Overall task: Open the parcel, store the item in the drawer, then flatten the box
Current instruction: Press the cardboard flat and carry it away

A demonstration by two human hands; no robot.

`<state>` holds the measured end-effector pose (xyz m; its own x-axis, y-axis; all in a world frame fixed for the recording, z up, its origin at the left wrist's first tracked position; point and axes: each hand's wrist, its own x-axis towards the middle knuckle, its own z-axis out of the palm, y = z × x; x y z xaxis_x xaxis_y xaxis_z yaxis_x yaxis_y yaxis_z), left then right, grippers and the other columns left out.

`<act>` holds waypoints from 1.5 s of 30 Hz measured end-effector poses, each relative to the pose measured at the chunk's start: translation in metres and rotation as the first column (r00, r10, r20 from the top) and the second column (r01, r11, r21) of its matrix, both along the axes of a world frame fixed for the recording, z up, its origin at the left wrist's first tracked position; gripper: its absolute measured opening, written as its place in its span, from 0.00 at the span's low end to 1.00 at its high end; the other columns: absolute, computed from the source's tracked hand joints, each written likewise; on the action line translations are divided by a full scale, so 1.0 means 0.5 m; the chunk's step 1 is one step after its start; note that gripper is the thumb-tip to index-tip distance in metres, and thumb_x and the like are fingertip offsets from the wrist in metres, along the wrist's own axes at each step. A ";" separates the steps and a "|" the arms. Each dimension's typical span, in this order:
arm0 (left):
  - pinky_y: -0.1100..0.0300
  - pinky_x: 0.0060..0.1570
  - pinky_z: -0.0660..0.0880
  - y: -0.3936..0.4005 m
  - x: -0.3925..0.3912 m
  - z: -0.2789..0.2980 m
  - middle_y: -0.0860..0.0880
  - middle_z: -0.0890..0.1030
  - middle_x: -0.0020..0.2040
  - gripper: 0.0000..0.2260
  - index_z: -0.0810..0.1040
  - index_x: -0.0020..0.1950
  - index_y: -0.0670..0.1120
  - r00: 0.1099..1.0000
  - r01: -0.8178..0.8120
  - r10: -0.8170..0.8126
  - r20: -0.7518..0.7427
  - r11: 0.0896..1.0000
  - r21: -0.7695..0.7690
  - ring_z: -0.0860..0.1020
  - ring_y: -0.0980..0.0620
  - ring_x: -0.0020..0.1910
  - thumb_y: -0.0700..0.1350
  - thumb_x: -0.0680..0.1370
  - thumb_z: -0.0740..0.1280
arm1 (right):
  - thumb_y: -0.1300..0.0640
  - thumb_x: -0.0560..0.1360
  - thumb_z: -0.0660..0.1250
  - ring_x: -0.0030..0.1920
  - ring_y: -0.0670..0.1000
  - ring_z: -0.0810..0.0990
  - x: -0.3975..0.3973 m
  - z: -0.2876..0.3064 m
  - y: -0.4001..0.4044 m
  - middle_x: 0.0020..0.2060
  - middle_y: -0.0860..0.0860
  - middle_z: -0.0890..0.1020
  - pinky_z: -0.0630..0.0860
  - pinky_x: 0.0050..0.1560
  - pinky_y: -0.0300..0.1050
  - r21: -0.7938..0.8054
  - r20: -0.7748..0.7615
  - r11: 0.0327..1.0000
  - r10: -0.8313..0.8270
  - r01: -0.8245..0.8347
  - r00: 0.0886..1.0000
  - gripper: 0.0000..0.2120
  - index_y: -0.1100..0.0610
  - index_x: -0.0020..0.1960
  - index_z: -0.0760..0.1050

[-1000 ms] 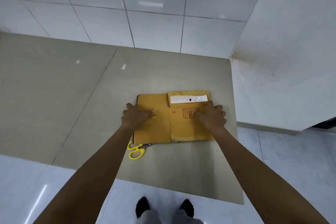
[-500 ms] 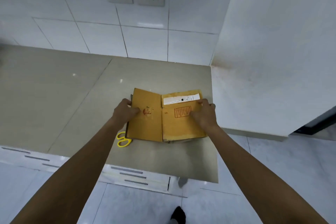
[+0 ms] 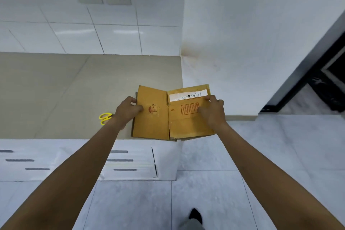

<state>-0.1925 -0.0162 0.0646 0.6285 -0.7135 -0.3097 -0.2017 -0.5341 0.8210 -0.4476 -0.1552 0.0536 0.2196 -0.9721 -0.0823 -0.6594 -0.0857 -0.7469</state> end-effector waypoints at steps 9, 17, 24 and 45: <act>0.52 0.52 0.69 -0.092 -0.188 -0.005 0.45 0.75 0.60 0.16 0.72 0.63 0.45 0.994 0.106 -0.106 0.022 0.994 -0.007 0.74 0.44 0.58 0.46 0.76 0.66 | 0.55 0.75 0.66 0.47 0.53 0.71 -0.209 0.000 -0.067 0.62 0.57 0.67 0.70 0.49 0.46 -0.003 0.003 0.999 -0.053 0.053 0.999 0.22 0.52 0.67 0.66; 0.55 0.47 0.68 -0.229 -0.381 -0.054 0.48 0.75 0.56 0.12 0.74 0.56 0.47 0.995 0.083 -0.084 -0.049 0.996 -0.032 0.74 0.47 0.54 0.46 0.74 0.68 | 0.55 0.76 0.65 0.55 0.59 0.76 -0.407 -0.025 -0.194 0.62 0.57 0.67 0.73 0.54 0.50 0.017 -0.023 1.000 -0.026 0.026 0.999 0.21 0.54 0.67 0.66; 0.53 0.49 0.72 -0.351 -0.488 -0.087 0.45 0.76 0.60 0.19 0.73 0.61 0.45 0.984 0.107 -0.114 -0.136 0.993 -0.054 0.76 0.45 0.56 0.46 0.71 0.68 | 0.55 0.76 0.63 0.49 0.52 0.70 -0.512 -0.067 -0.310 0.63 0.57 0.67 0.69 0.52 0.47 0.039 -0.033 0.998 -0.048 0.049 0.998 0.21 0.53 0.68 0.66; 0.64 0.37 0.68 -0.863 -0.357 -0.351 0.49 0.73 0.57 0.16 0.69 0.63 0.47 0.960 0.163 -0.112 -0.256 0.968 0.189 0.72 0.59 0.44 0.42 0.76 0.66 | 0.53 0.77 0.62 0.58 0.58 0.75 -0.369 -0.371 -0.788 0.64 0.58 0.69 0.68 0.51 0.45 0.203 -0.094 0.970 -0.118 0.135 0.989 0.19 0.54 0.67 0.66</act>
<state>-0.3708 -0.4479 -0.1109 0.4169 -0.6918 -0.5896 -0.0945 -0.6781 0.7289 -0.6320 -0.5492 -0.1317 0.0800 -0.9511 -0.2984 -0.7132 0.1545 -0.6837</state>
